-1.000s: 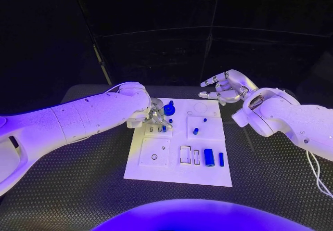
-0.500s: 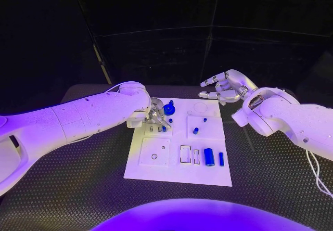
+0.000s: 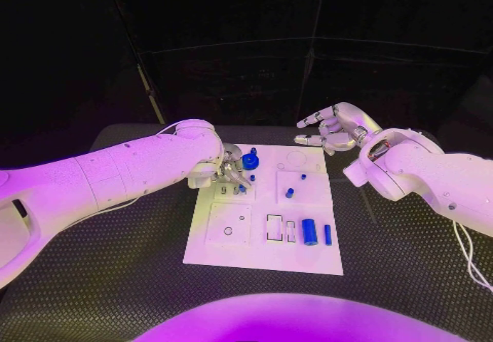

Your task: Assemble the parts on the task board

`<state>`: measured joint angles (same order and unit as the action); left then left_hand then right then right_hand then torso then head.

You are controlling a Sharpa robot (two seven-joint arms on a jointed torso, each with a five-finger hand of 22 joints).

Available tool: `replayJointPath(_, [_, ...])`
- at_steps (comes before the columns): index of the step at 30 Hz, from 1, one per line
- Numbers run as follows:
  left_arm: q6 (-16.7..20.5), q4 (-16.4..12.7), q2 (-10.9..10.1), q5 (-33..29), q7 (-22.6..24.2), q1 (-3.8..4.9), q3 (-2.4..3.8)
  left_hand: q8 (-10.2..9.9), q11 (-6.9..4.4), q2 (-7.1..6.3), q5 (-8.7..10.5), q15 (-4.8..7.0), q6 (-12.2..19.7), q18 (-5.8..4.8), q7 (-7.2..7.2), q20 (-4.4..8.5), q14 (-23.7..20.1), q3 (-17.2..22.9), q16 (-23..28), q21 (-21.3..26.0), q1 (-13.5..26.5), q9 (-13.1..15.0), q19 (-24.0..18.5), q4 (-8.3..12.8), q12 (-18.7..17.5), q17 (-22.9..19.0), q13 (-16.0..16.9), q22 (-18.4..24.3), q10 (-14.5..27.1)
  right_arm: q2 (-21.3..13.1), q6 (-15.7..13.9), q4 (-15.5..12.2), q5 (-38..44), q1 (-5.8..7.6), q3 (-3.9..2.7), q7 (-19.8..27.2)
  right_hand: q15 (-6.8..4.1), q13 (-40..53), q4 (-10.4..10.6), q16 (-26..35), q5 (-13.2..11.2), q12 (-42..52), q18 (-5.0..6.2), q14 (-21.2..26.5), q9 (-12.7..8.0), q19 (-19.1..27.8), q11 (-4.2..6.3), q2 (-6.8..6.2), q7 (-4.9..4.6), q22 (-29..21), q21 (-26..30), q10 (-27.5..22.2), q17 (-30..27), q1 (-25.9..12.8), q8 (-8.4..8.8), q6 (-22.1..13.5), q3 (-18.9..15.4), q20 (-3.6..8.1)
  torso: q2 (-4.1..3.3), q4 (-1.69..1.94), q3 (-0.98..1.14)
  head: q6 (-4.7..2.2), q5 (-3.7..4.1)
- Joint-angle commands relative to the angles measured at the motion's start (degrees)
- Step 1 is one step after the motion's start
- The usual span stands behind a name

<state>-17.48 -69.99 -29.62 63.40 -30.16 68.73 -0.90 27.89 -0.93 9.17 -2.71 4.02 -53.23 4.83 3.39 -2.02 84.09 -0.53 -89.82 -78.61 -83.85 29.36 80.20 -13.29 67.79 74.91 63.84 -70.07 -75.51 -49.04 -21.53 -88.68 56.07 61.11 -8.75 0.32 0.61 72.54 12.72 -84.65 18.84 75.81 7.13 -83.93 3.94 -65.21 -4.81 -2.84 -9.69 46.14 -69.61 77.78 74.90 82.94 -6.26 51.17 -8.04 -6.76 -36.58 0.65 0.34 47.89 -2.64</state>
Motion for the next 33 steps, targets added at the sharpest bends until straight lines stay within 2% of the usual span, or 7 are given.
replayJointPath(1, [1.49,-0.24,-0.42,-2.28,0.04,-0.05,-0.03,0.57,0.01,-1.72,-0.36,0.09,0.09,-0.69,0.05,-0.16,5.91,9.36,-0.18,-0.38,0.26,0.32,-0.20,5.03,-0.35,15.09,0.10,-0.15,0.17,0.07,0.51,0.00,0.33,0.11,-0.05,0.11,-0.31,-0.07,-0.15,0.26,0.33,-0.30,1.04,-3.19,0.04,0.28,0.19,0.62,0.06,-0.05,0.24,-0.11,1.97,0.10,-0.13,0.33,-0.20,0.17,0.03,0.06,0.00,0.02,-0.08])
replayJointPath(2, [1.72,-0.39,-0.65,-2.78,0.06,-0.05,-0.03,0.68,-0.11,-3.06,-0.11,-0.02,0.11,-0.67,0.25,-0.13,5.91,12.21,-0.18,-0.39,1.24,0.58,-0.20,4.74,-0.42,15.09,0.05,-0.24,0.09,0.07,0.56,0.03,0.33,0.11,-0.05,0.09,-0.31,-0.07,-0.15,0.26,0.33,-0.30,1.04,-3.19,0.04,0.28,0.19,0.62,0.06,-0.05,0.24,-0.11,1.97,0.10,-0.13,0.33,-0.20,0.17,0.01,0.06,0.00,0.02,-0.08])
replayJointPath(4, [2.37,-0.85,-1.28,-3.81,0.10,-0.05,-0.02,0.87,0.04,-4.29,-0.30,0.06,0.08,-0.70,0.08,-0.21,5.91,15.16,-0.18,-0.39,2.17,0.89,-0.19,4.61,-0.48,15.09,0.00,-0.35,0.01,0.06,0.66,0.05,0.33,0.11,-0.05,0.03,-0.31,-0.07,-0.15,0.26,0.33,-0.30,1.04,-3.19,0.04,0.28,0.19,0.62,0.06,-0.05,0.24,-0.11,1.97,0.10,-0.13,0.33,-0.20,0.17,0.00,0.06,0.03,0.00,-0.14])
replayJointPath(7, [4.13,-1.82,-2.54,-5.23,0.14,-0.06,-0.02,1.53,0.08,-7.75,-0.26,0.00,0.10,-0.71,0.13,-0.25,5.91,23.44,-0.18,-0.40,5.32,1.87,-0.12,4.53,-0.59,15.09,-0.13,-0.65,-0.24,0.00,0.80,0.05,0.33,0.11,-0.05,-0.03,-0.31,-0.08,-0.16,0.27,0.44,-0.30,1.06,-3.19,0.04,0.33,0.20,0.65,0.06,-0.16,0.30,-0.11,1.95,0.12,-0.15,0.34,-0.22,0.18,-0.03,0.09,0.03,-0.02,-0.17])
replayJointPath(18, [10.77,-5.98,-7.06,-7.12,0.59,-0.37,-0.04,2.49,0.06,-11.01,-0.21,0.18,0.15,-0.97,-0.05,-0.21,5.91,31.01,-0.18,-1.06,8.50,3.11,0.61,5.98,-0.25,15.09,0.17,-2.06,-0.99,-0.05,0.76,0.10,0.33,0.11,-0.04,0.36,-0.31,-0.14,-0.11,0.31,0.53,-0.34,1.09,-3.18,0.04,0.44,0.19,0.69,0.06,-0.37,0.41,-0.16,1.89,0.05,-0.17,0.35,-0.28,0.18,-0.04,0.11,0.04,0.07,-0.32])
replayJointPath(22, [12.43,-7.18,-8.25,-7.19,0.73,-0.63,-0.05,2.65,0.02,-11.52,-0.19,0.20,0.14,-1.05,-0.07,-0.18,5.91,32.24,-0.18,-1.29,9.04,3.32,0.84,6.37,-0.02,15.09,0.38,-2.49,-1.23,-0.02,0.66,0.08,0.33,0.11,-0.04,0.60,-0.32,-0.10,-0.04,0.30,0.62,-0.30,1.08,-3.19,0.04,0.41,0.19,0.77,0.06,-0.33,0.41,-0.14,1.93,-0.04,-0.19,0.36,-0.34,0.19,-0.01,0.11,0.05,0.17,-0.42])
replayJointPath(33, [15.67,-8.90,-8.81,-2.63,0.81,-2.47,-0.06,3.03,-0.07,-12.46,-0.22,0.26,0.11,-1.15,-0.14,-0.12,5.91,34.67,-0.18,-1.57,9.71,3.78,1.14,7.49,0.20,15.09,0.58,-3.04,-1.54,0.09,0.61,0.13,0.62,0.10,-0.04,0.85,-0.32,-0.10,-0.04,0.30,0.62,-0.30,1.08,-3.19,0.04,0.41,0.19,0.77,0.06,-0.33,0.41,-0.14,1.93,-0.04,-0.19,0.36,-0.34,0.19,-0.06,-0.04,-0.03,0.43,-0.66])
